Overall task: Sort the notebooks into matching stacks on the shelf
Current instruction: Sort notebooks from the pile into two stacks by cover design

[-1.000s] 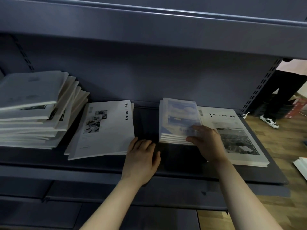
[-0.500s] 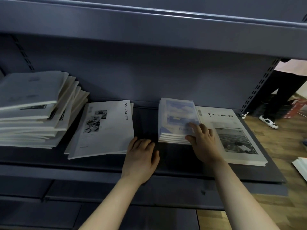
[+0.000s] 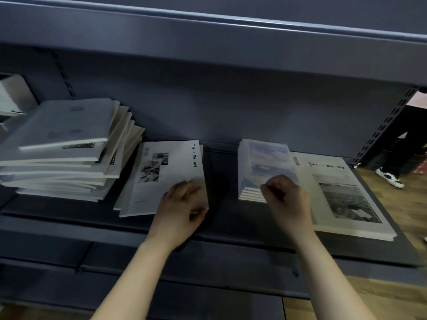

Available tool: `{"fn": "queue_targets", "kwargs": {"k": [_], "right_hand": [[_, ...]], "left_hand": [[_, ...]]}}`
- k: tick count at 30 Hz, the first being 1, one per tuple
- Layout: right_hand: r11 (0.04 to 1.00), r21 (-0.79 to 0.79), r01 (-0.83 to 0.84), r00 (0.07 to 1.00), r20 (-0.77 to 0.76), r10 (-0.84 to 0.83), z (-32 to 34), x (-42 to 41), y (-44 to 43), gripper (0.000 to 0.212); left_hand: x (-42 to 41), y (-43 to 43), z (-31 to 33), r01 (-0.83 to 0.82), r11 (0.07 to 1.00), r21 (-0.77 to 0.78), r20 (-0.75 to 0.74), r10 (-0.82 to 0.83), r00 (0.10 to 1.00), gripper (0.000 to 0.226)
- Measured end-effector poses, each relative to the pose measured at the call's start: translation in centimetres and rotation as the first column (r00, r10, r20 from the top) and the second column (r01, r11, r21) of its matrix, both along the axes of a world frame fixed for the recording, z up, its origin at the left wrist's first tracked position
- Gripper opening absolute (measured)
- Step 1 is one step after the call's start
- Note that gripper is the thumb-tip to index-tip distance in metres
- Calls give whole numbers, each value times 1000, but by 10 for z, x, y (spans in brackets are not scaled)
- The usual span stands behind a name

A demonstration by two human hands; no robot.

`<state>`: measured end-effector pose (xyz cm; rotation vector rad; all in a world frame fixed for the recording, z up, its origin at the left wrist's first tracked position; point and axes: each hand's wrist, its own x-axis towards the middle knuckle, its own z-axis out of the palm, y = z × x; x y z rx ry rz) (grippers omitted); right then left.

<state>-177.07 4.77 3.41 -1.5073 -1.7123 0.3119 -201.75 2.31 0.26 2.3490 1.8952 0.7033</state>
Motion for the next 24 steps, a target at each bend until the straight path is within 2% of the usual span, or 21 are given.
{"fn": "queue_targets", "kwargs": {"k": [3, 6, 8, 11, 16, 22, 24], "right_hand": [[980, -173, -101, 991, -101, 84, -9, -25, 1, 8], [924, -335, -186, 948, -310, 78, -18, -46, 1, 10], [894, -389, -224, 902, -431, 38, -23, -57, 2, 10], [883, -417, -217, 869, -495, -21, -27, -67, 4, 10], [853, -463, -241, 796, -597, -99, -26, -77, 5, 20], [726, -523, -446, 614, -769, -176, -15, -89, -1, 45], [674, -538, -506, 583, -790, -192, -9, -89, -3, 44]], "left_hand": [[-29, 3, 1, -102, 991, -90, -60, 97, 993, 73], [-47, 6, 3, -117, 981, -153, -67, 108, 992, 81], [-51, 6, 6, -83, 983, -161, -113, 65, 991, 78], [-55, 6, 16, -30, 989, -144, -102, 15, 995, 63], [-46, -5, 27, 41, 996, 83, -105, -33, 994, 24], [-25, -19, 24, 208, 962, 176, -22, -207, 978, 27], [-20, -23, 23, 303, 936, 180, -33, -302, 953, 24]]}}
